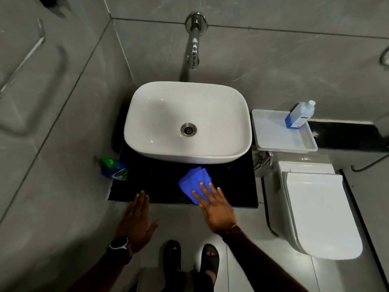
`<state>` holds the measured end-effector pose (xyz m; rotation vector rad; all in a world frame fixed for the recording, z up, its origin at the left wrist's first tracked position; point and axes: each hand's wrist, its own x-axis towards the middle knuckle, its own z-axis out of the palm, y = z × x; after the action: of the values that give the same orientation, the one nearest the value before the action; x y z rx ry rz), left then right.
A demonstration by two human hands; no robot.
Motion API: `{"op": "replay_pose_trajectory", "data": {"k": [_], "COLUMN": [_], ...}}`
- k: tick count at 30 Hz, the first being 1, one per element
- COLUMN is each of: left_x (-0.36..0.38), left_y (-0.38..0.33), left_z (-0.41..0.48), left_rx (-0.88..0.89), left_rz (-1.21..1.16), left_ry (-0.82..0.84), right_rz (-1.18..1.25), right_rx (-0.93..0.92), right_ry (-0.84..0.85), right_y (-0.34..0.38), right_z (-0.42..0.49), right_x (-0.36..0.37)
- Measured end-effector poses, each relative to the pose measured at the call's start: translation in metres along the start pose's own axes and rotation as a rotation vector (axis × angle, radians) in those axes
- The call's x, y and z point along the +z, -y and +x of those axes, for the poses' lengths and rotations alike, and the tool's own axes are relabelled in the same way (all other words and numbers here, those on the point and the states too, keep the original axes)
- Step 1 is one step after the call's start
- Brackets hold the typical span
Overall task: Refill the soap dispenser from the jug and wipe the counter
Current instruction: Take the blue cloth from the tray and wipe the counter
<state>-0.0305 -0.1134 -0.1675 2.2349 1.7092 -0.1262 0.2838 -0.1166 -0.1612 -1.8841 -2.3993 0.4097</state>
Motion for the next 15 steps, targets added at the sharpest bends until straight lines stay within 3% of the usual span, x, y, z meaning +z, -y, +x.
{"op": "replay_pose_trajectory", "data": {"k": [3,5,8,11,15], "left_x": [-0.001,-0.003,-0.006,-0.009,-0.010], "left_y": [0.011,0.019,0.028,0.035,0.046], "left_z": [-0.004,-0.006,-0.008,-0.012,-0.016], "left_rx": [-0.059,-0.088,-0.096,-0.106,-0.184], "left_rz": [-0.019,-0.003,0.022,0.002,-0.037], "left_ry": [-0.005,-0.012,-0.020,0.001,-0.020], "right_rz": [0.044,0.093,0.080,0.064,0.030], "right_rx": [0.236,0.298,0.021,-0.205,-0.032], "right_ry": [0.010,0.022,0.119,0.130,0.144], "right_y": [0.000,0.040,0.103,0.088,0.055], "right_z": [0.021,0.051,0.066,0.049,0.060], "right_x": [-0.010,-0.007,0.010,0.012,-0.008]}}
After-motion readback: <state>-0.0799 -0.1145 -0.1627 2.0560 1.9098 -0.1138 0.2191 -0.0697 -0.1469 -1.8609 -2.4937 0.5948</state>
